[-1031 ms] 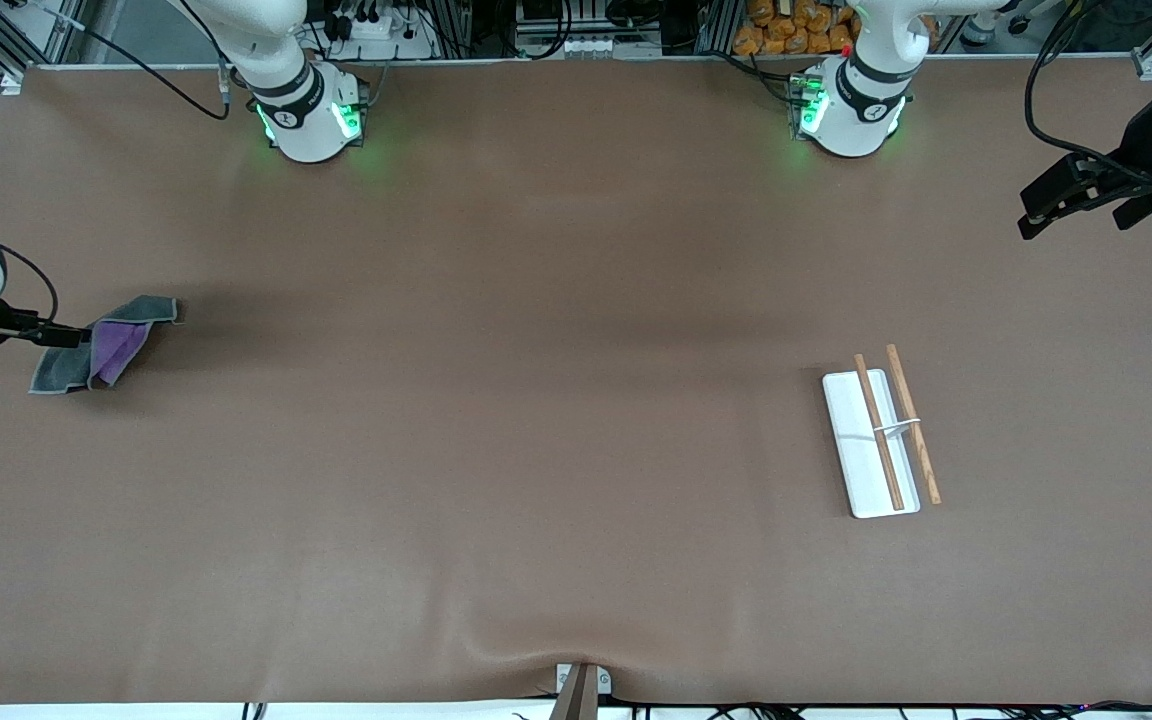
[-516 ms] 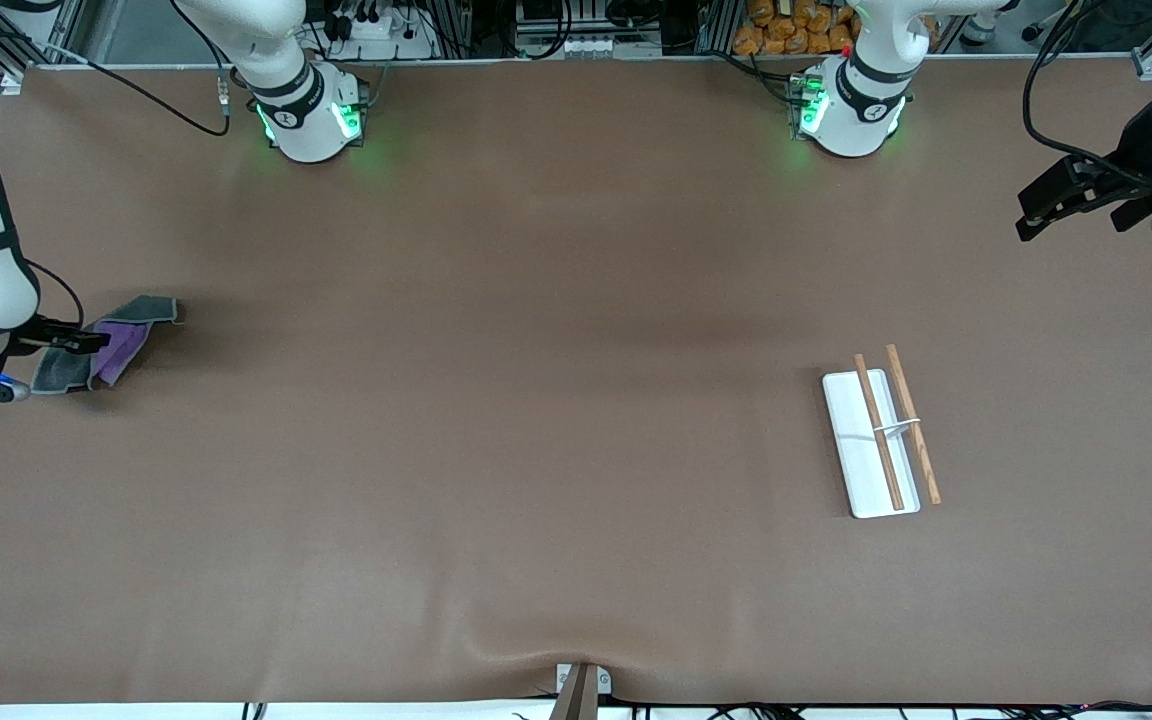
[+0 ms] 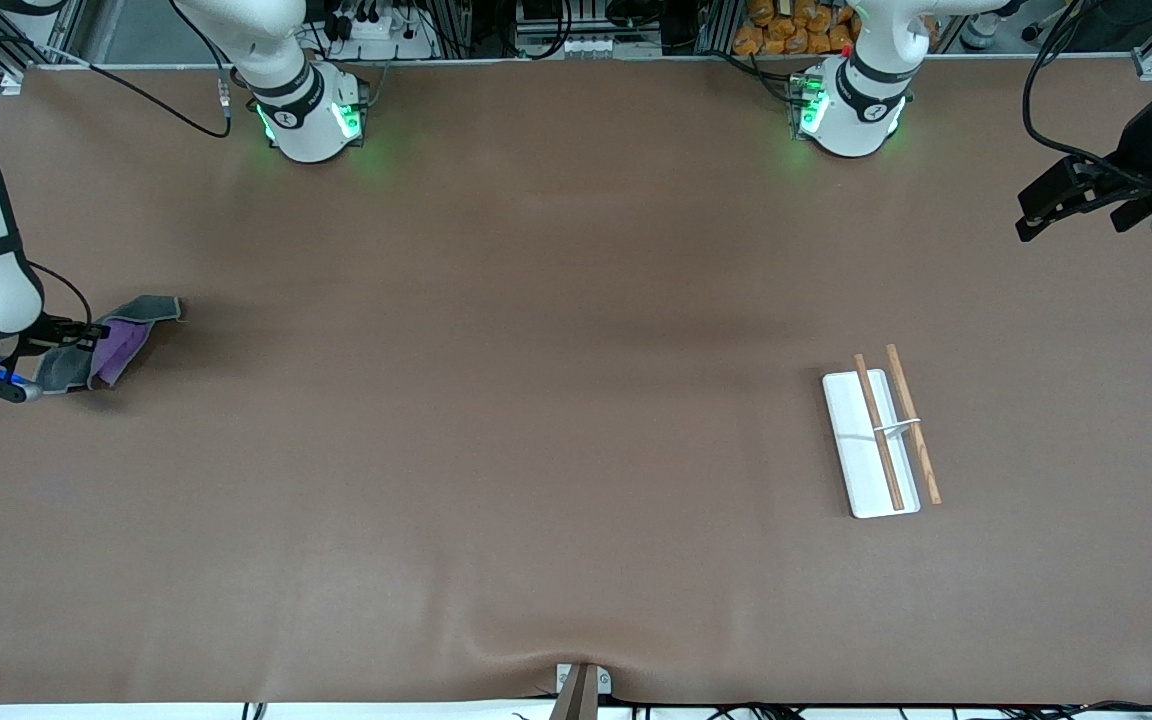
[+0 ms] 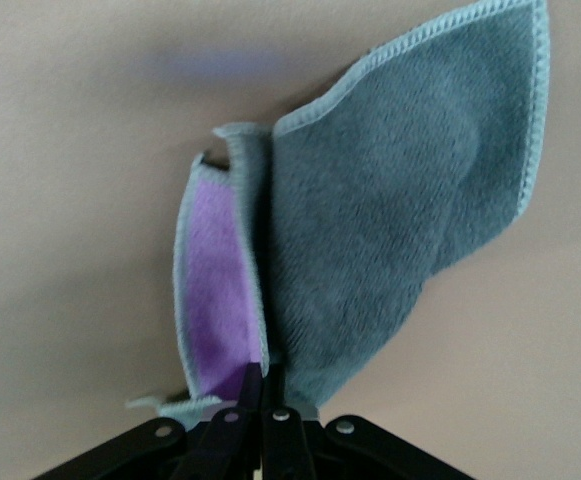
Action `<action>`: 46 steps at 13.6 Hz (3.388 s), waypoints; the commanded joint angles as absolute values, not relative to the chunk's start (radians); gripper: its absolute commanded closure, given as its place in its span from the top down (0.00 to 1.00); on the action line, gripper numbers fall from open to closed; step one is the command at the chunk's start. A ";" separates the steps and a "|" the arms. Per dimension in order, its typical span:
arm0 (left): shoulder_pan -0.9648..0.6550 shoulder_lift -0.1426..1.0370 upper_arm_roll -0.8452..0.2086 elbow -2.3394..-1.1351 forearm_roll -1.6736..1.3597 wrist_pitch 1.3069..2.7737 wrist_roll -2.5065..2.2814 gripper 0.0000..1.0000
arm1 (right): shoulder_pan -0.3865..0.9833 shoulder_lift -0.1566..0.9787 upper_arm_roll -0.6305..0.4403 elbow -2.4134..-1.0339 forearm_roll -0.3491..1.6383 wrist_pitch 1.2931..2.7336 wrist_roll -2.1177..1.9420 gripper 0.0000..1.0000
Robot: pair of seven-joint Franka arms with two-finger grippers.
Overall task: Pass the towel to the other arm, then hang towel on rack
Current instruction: 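Grasp the grey towel's corner with the right gripper, then lift the towel with the right gripper while the left gripper approaches, then grasp the hanging towel with the left gripper beside the right gripper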
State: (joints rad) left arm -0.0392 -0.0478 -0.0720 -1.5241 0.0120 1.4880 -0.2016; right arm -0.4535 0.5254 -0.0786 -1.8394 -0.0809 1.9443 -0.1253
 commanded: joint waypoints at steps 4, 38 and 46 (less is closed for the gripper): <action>-0.035 -0.048 -0.069 -1.517 0.006 1.497 -0.186 1.00 | -0.378 0.470 -0.063 -1.657 -0.028 1.559 -0.028 0.00; -0.057 0.170 -0.150 -1.519 -0.277 1.736 -0.291 1.00 | 0.541 0.393 -0.060 -1.404 1.117 2.130 1.661 0.00; -0.143 0.264 -0.152 -1.517 -0.415 1.833 -0.808 1.00 | 0.637 0.396 -0.060 -1.361 1.177 2.355 1.744 0.00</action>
State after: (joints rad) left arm -0.1296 0.2484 -0.1544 -1.5288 -0.3694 1.8191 -0.6824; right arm 0.6268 0.3968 -0.0475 -1.3820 1.1567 2.3482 1.7114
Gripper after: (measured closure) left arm 0.000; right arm 0.982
